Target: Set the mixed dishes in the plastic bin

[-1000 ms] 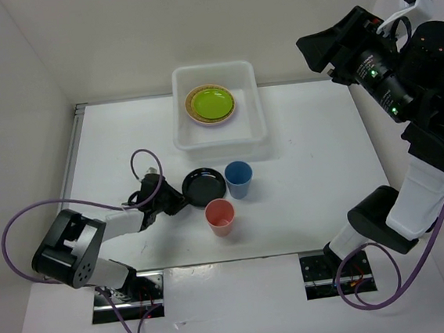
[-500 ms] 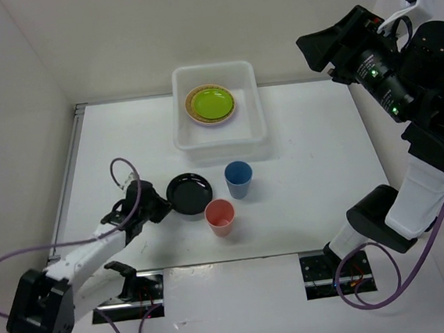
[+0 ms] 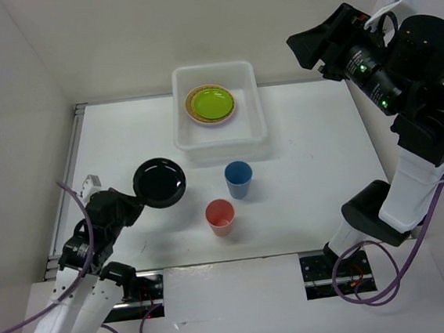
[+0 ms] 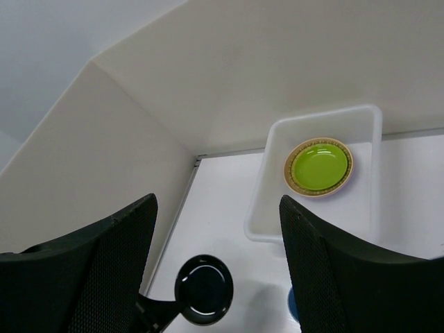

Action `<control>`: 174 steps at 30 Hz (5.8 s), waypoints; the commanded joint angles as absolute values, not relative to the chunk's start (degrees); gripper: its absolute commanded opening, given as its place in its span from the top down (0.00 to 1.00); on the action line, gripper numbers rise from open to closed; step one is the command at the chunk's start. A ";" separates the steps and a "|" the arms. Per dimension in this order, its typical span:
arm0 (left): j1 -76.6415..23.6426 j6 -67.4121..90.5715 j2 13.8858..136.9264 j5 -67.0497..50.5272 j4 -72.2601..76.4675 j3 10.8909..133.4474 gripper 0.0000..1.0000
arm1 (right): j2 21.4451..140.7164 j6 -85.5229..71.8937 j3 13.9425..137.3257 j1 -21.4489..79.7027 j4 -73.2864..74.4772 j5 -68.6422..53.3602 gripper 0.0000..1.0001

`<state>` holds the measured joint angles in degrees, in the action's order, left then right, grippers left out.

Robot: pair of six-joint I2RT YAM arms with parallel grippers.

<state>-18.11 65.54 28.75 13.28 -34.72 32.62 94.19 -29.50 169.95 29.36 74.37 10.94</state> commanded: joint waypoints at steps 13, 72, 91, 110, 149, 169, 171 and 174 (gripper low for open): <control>-17.31 52.84 72.72 0.53 -7.39 66.94 1.00 | 79.47 -30.32 139.47 29.44 72.88 18.81 0.24; -17.31 44.04 152.15 6.59 -51.06 179.65 0.40 | 81.90 -35.77 61.87 34.27 27.60 3.68 0.25; -17.93 26.28 115.87 9.92 -66.61 178.34 0.32 | 76.22 -39.11 73.98 38.58 47.45 16.00 1.00; -24.08 27.16 58.45 17.31 -49.47 104.33 0.28 | 106.25 -27.25 109.68 30.23 43.95 17.84 1.00; -32.15 30.32 68.20 -8.88 -34.19 61.44 0.37 | 137.63 -24.61 145.63 26.28 73.38 18.98 0.79; -42.09 32.78 75.40 -3.96 -32.34 59.68 0.37 | 122.18 -26.28 156.44 25.75 74.53 22.41 0.08; -43.24 32.78 76.11 -3.08 -32.87 59.68 0.41 | 118.66 -26.80 157.85 25.75 74.53 23.73 0.02; -44.64 32.78 78.22 -0.89 -34.27 59.68 0.48 | 114.71 -26.81 160.57 25.75 74.53 24.26 0.01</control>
<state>-43.64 31.94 77.01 -3.60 -34.24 60.10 121.80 -26.09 155.96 26.20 73.89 21.45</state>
